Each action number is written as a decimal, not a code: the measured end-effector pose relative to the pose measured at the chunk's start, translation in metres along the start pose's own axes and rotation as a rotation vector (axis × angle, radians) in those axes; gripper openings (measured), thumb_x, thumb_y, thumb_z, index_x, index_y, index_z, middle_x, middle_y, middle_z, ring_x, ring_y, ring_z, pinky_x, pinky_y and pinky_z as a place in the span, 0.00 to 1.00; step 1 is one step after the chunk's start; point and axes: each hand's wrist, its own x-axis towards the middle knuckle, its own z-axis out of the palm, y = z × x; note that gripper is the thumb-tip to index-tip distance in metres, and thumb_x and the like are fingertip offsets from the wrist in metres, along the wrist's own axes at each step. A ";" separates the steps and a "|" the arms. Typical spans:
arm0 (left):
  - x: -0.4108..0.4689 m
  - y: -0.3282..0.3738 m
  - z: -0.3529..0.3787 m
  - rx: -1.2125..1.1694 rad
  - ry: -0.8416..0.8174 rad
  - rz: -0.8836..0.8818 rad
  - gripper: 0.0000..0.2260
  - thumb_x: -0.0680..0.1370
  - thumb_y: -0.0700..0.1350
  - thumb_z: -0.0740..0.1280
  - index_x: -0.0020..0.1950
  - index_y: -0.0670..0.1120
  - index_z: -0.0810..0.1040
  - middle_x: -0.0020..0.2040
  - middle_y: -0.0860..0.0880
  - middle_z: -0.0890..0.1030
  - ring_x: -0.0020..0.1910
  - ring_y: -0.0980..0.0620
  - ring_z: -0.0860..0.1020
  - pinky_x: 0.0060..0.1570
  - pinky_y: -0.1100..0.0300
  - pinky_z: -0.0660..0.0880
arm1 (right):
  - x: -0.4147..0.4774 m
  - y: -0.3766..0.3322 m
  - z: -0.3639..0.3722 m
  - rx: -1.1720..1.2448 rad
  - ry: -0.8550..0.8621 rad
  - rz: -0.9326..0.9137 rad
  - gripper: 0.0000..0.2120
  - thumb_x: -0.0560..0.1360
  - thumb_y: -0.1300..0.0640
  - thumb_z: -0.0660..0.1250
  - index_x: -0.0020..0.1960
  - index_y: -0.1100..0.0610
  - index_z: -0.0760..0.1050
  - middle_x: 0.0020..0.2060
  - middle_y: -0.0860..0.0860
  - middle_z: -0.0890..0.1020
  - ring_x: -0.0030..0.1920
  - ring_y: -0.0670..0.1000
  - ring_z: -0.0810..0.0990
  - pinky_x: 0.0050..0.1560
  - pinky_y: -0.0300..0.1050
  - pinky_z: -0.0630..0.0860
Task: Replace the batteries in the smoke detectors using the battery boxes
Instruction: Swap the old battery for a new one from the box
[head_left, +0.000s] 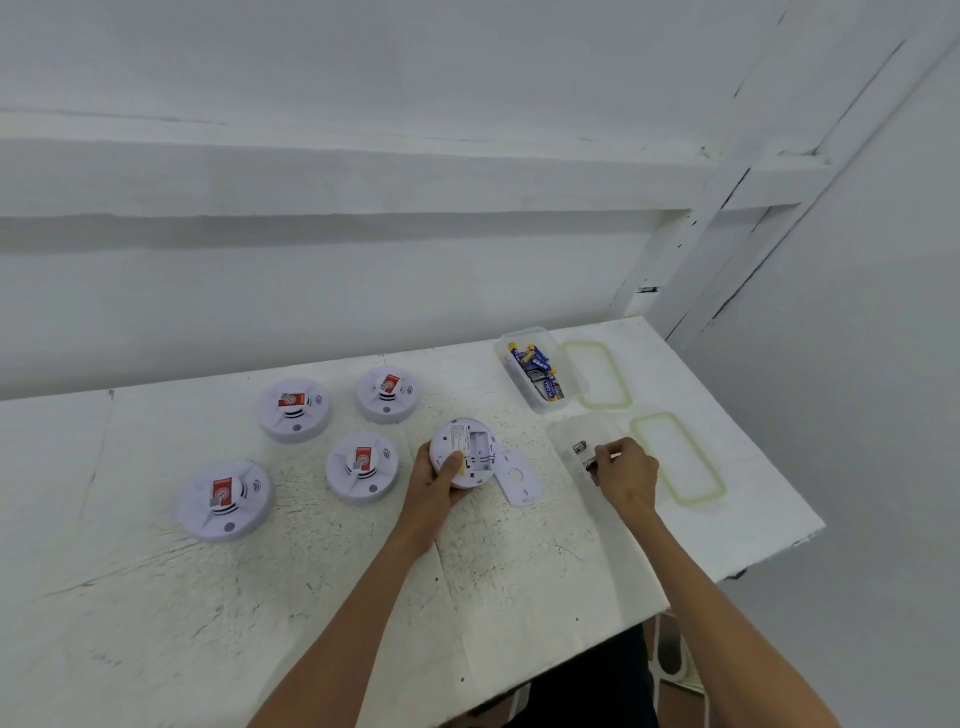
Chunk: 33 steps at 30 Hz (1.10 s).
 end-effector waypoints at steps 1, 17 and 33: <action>0.001 0.001 -0.001 -0.005 -0.012 -0.015 0.13 0.86 0.42 0.64 0.71 0.48 0.72 0.69 0.45 0.80 0.65 0.48 0.82 0.60 0.53 0.82 | 0.003 0.001 0.003 -0.042 -0.014 0.012 0.11 0.81 0.53 0.62 0.47 0.60 0.75 0.38 0.57 0.83 0.49 0.57 0.80 0.44 0.48 0.76; -0.001 0.004 -0.004 -0.086 -0.046 0.008 0.23 0.86 0.41 0.62 0.80 0.56 0.64 0.74 0.51 0.75 0.68 0.48 0.80 0.60 0.47 0.82 | 0.012 -0.044 -0.002 -0.260 0.073 -0.184 0.09 0.79 0.57 0.63 0.50 0.61 0.80 0.39 0.57 0.83 0.37 0.55 0.76 0.36 0.44 0.71; -0.003 0.006 0.003 -0.100 -0.009 0.008 0.22 0.86 0.38 0.60 0.78 0.57 0.67 0.75 0.52 0.74 0.68 0.50 0.80 0.60 0.49 0.82 | 0.091 -0.116 0.032 -0.638 -0.283 -0.447 0.18 0.77 0.68 0.60 0.65 0.61 0.75 0.58 0.64 0.77 0.54 0.63 0.79 0.48 0.52 0.79</action>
